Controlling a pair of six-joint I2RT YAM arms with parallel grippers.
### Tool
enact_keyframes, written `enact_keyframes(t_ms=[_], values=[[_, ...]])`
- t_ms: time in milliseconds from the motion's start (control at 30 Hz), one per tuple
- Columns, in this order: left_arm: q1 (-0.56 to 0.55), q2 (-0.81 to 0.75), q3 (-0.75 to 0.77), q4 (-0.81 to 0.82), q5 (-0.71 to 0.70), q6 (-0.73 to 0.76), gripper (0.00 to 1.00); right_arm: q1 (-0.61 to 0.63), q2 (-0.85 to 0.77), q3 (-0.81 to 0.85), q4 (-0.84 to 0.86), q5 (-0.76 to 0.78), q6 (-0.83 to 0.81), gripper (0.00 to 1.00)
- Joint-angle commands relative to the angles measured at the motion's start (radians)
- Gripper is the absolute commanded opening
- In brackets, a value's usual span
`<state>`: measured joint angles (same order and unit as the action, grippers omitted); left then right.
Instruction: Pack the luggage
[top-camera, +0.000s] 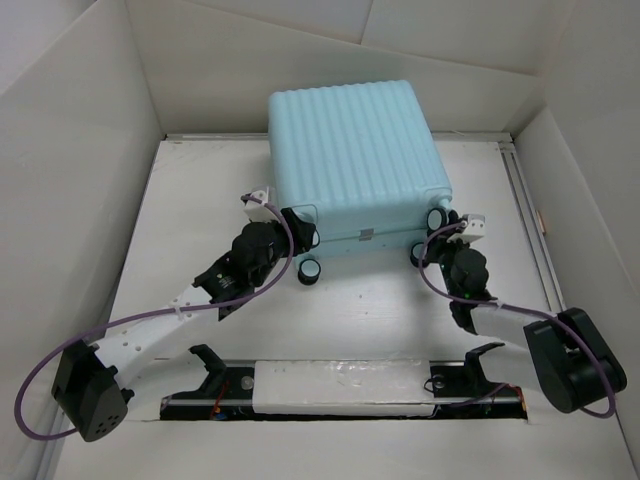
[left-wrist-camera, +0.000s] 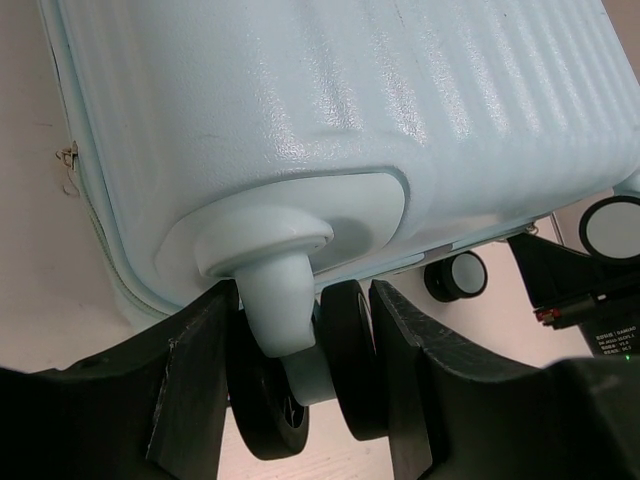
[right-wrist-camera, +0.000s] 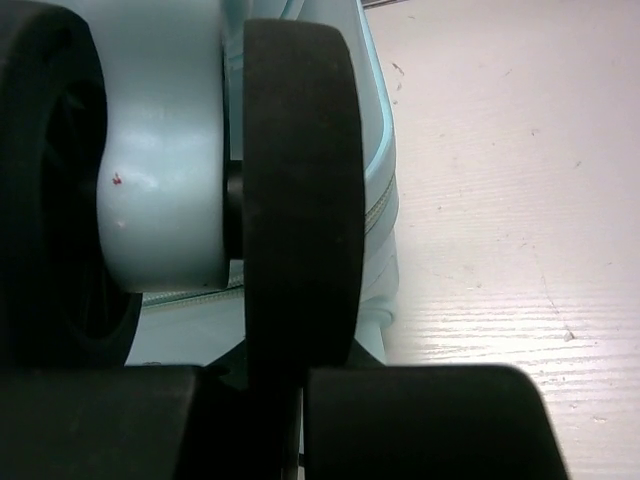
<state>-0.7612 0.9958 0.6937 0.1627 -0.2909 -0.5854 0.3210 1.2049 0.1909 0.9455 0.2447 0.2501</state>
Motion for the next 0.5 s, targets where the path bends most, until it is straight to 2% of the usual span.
enact_keyframes(t_ms=[0,100,233,400,467], values=[[-0.016,-0.054,-0.016,0.000,0.081,0.081,0.00,-0.007,0.002,0.076,0.147,-0.028,-0.017,0.00],[-0.016,-0.054,-0.016,0.011,0.091,0.081,0.00,-0.007,-0.024,0.033,0.156,-0.047,0.058,0.00],[-0.016,-0.016,-0.016,0.073,0.172,0.070,0.00,0.082,-0.018,-0.013,0.194,-0.018,0.141,0.00],[-0.052,0.029,0.027,0.101,0.170,0.059,0.00,0.323,0.045,-0.016,0.214,0.079,0.202,0.00],[-0.061,0.055,0.043,0.110,0.215,0.059,0.00,0.406,0.065,-0.001,0.214,0.128,0.213,0.00]])
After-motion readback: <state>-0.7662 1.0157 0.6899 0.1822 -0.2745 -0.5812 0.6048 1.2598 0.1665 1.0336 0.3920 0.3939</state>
